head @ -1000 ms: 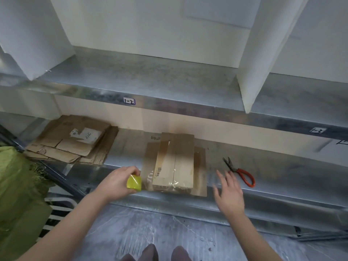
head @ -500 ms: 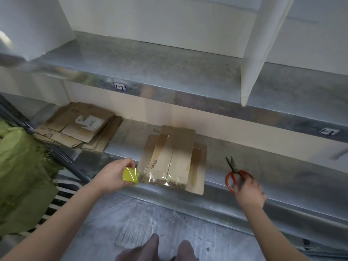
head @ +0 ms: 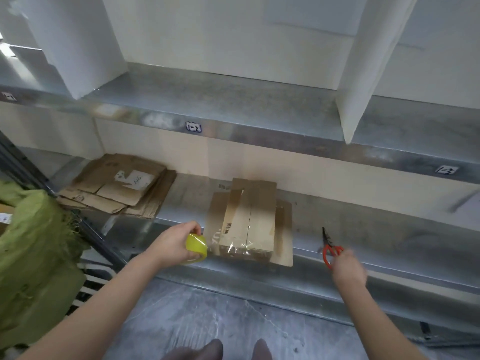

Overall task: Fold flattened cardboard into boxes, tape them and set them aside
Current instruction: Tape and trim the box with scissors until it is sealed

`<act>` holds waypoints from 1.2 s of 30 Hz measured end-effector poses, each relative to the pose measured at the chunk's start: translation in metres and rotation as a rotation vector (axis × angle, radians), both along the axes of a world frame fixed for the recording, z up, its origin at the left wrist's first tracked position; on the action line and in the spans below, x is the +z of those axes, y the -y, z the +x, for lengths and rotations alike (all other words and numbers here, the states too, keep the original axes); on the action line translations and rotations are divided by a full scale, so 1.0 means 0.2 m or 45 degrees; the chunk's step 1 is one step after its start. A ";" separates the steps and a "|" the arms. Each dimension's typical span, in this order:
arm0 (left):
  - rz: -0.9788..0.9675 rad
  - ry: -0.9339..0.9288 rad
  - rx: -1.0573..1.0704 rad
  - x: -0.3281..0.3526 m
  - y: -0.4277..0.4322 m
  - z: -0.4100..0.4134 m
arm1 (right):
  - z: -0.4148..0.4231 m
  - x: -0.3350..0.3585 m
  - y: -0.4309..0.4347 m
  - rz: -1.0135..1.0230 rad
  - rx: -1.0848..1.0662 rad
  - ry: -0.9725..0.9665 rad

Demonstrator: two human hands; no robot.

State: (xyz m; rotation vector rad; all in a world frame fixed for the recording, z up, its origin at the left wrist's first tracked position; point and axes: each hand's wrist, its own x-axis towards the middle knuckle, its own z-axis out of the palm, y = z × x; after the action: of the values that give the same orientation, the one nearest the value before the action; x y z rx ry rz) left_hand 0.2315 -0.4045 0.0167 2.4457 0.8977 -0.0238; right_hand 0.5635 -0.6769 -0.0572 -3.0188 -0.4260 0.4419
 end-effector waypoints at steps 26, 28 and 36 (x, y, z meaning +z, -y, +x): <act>-0.127 0.137 -0.362 -0.07 -0.17 0.00 | -1.62 0.32 -0.31 0.986 -0.365 -0.887; -0.137 0.138 -0.379 -0.07 -0.17 0.01 | -1.61 0.33 -0.33 0.989 -0.367 -0.949; -0.143 0.164 -0.403 -0.05 -0.18 0.01 | -1.58 0.35 -0.39 1.002 -0.401 -1.038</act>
State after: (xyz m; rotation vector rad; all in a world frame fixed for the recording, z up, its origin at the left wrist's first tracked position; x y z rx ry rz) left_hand 0.2328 -0.3695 0.0069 2.4276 0.4368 -0.0283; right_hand 0.2471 -0.5997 0.0131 -1.8897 -0.0271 1.0818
